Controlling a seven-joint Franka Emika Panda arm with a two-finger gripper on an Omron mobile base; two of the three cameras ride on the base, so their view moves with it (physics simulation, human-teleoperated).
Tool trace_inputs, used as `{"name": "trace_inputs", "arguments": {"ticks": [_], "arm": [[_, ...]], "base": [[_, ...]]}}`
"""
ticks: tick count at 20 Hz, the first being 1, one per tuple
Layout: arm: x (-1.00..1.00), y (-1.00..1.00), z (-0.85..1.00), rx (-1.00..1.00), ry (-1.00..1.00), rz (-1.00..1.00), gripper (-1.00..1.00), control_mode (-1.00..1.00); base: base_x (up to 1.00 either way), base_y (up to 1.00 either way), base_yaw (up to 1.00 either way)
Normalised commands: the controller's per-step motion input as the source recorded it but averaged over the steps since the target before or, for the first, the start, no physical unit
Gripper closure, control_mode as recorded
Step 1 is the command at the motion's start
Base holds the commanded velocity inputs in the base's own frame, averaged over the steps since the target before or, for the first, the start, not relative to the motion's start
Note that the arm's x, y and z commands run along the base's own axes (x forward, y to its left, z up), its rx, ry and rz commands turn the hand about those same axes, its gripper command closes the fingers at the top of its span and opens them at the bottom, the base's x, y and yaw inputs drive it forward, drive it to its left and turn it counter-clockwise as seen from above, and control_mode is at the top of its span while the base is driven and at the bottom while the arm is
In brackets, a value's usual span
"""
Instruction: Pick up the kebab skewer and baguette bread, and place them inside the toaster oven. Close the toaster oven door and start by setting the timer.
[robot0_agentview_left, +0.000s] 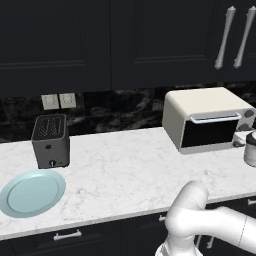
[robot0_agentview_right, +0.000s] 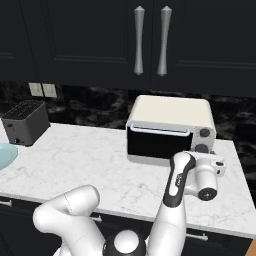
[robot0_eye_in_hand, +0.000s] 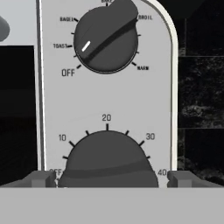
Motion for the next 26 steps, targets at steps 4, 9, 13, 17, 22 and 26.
{"name": "trace_inputs", "arguments": {"ticks": [4,9,13,17,22,26], "arm": [[0.00,0.00,0.00,0.00,0.00,0.00,-1.00,-1.00],[0.00,0.00,0.00,0.00,0.00,0.00,1.00,-1.00],[0.00,0.00,0.00,0.00,0.00,0.00,1.00,-1.00],[0.00,0.00,0.00,0.00,0.00,0.00,1.00,-1.00],[-0.02,0.00,0.00,0.01,0.00,0.00,1.00,-1.00],[-0.01,-0.03,0.00,0.11,0.00,-0.04,1.00,-1.00]], "base": [[0.00,0.00,0.00],[0.00,0.00,0.00],[0.00,0.00,0.00],[0.00,0.00,0.00],[0.00,0.00,0.00],[0.00,0.00,0.00]]}}
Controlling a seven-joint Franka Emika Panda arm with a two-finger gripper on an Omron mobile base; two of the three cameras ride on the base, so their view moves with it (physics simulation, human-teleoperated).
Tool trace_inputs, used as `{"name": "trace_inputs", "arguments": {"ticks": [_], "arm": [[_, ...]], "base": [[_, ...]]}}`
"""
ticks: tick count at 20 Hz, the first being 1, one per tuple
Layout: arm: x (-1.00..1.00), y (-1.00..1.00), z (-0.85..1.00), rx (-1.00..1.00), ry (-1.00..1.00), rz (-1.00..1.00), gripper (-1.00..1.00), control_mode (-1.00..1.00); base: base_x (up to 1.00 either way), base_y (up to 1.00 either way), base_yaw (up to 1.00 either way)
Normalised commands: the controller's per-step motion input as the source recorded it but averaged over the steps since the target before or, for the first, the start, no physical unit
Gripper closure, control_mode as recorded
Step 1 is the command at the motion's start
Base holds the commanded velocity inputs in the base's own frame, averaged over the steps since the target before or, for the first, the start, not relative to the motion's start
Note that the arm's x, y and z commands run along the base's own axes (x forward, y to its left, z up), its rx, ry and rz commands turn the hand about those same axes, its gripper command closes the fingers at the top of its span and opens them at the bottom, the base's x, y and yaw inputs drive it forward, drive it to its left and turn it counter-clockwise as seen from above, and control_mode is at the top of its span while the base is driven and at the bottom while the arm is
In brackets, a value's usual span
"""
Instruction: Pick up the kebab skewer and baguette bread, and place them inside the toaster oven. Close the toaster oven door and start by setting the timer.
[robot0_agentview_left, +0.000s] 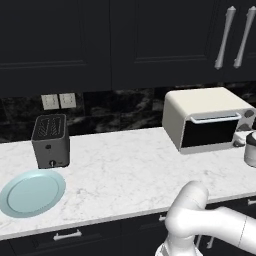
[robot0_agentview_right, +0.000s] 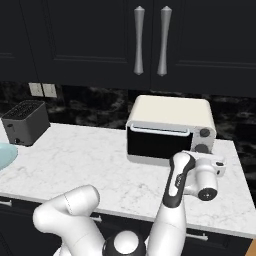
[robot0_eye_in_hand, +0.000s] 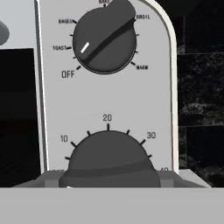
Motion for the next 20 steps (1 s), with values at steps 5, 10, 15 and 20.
{"name": "trace_inputs", "arguments": {"ticks": [5,10,15,20], "arm": [[0.00,-0.01,-0.01,0.16,0.00,-0.06,1.00,-1.00],[0.00,0.00,-0.04,0.16,-0.01,-0.10,1.00,-1.00],[0.00,0.00,-0.04,0.18,-0.01,-0.11,1.00,-1.00],[0.00,0.00,-0.03,0.19,-0.02,-0.12,1.00,-1.00]], "base": [[0.00,0.00,0.00],[0.00,0.00,0.00],[0.00,0.00,0.00],[0.00,0.00,0.00]]}}
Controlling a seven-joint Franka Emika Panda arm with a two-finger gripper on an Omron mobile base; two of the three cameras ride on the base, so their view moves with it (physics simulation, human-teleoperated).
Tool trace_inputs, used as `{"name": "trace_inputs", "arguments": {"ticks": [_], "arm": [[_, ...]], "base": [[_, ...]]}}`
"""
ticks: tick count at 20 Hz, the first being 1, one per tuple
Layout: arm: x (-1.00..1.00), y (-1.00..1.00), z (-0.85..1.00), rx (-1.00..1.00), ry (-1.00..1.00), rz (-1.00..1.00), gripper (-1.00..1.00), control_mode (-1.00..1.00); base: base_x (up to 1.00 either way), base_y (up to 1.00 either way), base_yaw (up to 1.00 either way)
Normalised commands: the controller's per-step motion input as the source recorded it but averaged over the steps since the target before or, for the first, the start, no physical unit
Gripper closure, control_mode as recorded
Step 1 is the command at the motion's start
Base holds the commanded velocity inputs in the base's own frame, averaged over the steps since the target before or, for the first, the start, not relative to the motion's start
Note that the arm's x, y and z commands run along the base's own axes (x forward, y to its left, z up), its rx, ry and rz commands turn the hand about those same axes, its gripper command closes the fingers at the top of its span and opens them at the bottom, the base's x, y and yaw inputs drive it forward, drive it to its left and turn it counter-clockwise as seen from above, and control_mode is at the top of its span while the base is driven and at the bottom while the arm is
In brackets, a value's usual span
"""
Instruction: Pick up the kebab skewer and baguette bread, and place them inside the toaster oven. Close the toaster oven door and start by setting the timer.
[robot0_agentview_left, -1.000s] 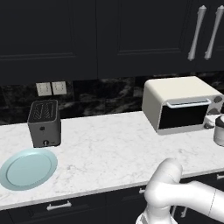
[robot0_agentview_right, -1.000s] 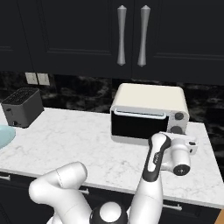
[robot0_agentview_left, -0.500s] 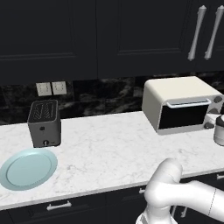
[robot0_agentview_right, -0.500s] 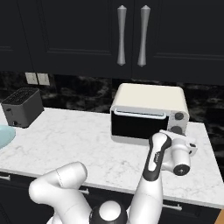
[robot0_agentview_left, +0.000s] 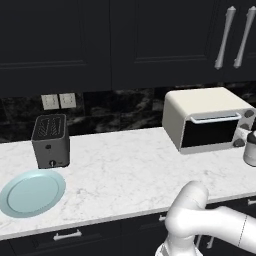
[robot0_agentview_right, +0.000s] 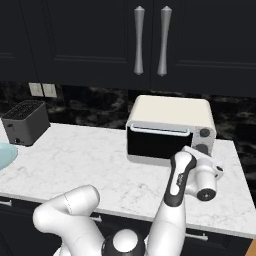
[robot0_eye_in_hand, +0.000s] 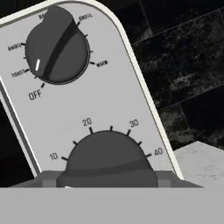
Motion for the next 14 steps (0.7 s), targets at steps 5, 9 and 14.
{"name": "trace_inputs", "arguments": {"ticks": [5,9,14], "arm": [[0.00,0.00,-0.01,0.21,-0.02,-0.12,1.00,-1.00],[-0.05,0.00,-0.01,0.20,-0.02,-0.11,1.00,-1.00],[-0.08,0.00,0.00,0.21,-0.01,-0.11,1.00,-1.00]], "base": [[0.00,0.00,0.00],[0.00,0.00,0.00],[0.00,0.00,0.00]]}}
